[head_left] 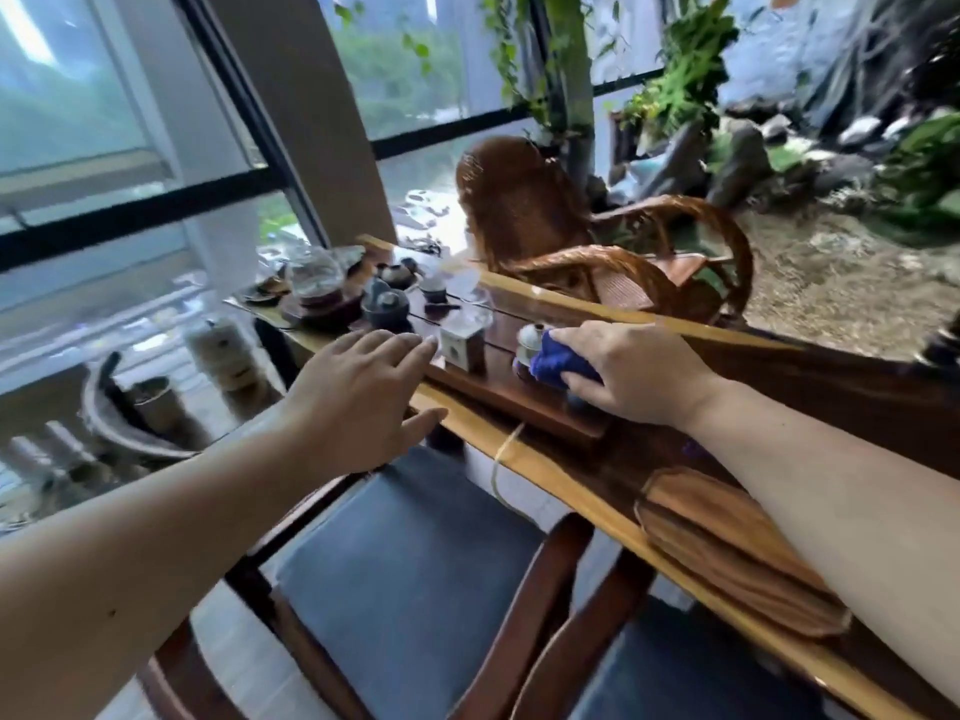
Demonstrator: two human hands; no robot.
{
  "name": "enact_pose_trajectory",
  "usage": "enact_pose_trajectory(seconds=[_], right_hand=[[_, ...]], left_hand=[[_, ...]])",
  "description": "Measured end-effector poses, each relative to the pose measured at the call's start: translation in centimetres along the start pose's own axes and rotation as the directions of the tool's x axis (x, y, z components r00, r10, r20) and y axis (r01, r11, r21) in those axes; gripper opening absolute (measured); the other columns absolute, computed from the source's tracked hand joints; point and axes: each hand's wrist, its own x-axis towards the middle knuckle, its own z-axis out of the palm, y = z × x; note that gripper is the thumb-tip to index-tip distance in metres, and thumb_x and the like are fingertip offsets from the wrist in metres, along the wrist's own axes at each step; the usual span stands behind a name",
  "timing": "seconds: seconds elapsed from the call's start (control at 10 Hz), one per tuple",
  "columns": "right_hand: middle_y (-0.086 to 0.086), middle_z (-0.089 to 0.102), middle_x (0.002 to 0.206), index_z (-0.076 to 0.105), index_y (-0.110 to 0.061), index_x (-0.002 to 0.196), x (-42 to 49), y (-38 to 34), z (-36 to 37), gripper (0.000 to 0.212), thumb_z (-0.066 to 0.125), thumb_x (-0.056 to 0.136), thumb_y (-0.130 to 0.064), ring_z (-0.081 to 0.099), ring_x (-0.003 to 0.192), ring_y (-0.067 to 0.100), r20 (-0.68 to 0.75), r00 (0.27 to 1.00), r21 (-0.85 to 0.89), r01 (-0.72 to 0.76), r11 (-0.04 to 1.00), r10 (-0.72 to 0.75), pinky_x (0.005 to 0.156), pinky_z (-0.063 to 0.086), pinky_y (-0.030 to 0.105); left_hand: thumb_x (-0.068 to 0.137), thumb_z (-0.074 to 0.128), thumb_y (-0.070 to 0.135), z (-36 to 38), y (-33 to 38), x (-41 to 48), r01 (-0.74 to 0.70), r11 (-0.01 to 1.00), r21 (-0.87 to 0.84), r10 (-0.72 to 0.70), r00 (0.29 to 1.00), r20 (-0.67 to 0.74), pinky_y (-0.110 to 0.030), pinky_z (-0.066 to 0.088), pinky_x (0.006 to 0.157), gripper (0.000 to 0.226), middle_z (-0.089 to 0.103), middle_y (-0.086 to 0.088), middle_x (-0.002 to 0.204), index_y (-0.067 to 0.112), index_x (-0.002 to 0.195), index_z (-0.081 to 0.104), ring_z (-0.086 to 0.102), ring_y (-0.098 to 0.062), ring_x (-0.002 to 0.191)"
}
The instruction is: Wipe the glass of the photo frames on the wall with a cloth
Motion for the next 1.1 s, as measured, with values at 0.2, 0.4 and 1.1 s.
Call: enact_pose_trajectory(seconds=[0.2, 0.4, 1.1], right_hand=[[0.006, 0.067, 0.112, 0.054, -0.015, 0.131, -8.9, 3.6, 5.1, 0.05, 0.056, 0.087, -0.039, 0.065, 0.095, 0.027, 0.137, 0.953, -0.018, -0.27, 0.963, 0.27, 0.065, 0.054, 0.038], [0.001, 0.065, 0.113, 0.053, -0.019, 0.131, -17.6, 7.1, 10.2, 0.048, 0.055, 0.088, -0.041, 0.064, 0.096, 0.027, 0.234, 0.847, -0.024, -0.485, 0.874, 0.476, 0.067, 0.054, 0.039], [0.004, 0.058, 0.123, 0.038, -0.018, 0.141, -23.6, 11.1, 24.6, 0.065, 0.03, 0.091, -0.058, 0.055, 0.104, 0.025, 0.417, 0.789, -0.124, -0.442, 0.888, 0.451, 0.08, 0.047, 0.041]], left_hand=[[0.086, 0.045, 0.059, 6.7, 6.2, 4.1, -0.147, 0.978, -0.151, 0.154, 0.987, 0.036, -0.042, 0.039, 0.108, 0.074, 0.055, -0.01, 0.139, 0.008, 0.14, 0.044, 0.05, -0.029, 0.127], [0.087, 0.047, 0.058, 14.0, 14.3, 8.2, -0.247, 0.925, -0.288, 0.269, 0.962, 0.038, -0.041, 0.039, 0.106, 0.072, 0.057, -0.01, 0.136, 0.009, 0.138, 0.046, 0.052, -0.03, 0.125], [0.088, 0.046, 0.058, 29.1, 26.5, 12.3, -0.297, 0.868, -0.397, 0.393, 0.9, 0.186, -0.041, 0.038, 0.106, 0.071, 0.054, -0.007, 0.138, 0.011, 0.141, 0.041, 0.048, -0.027, 0.127]])
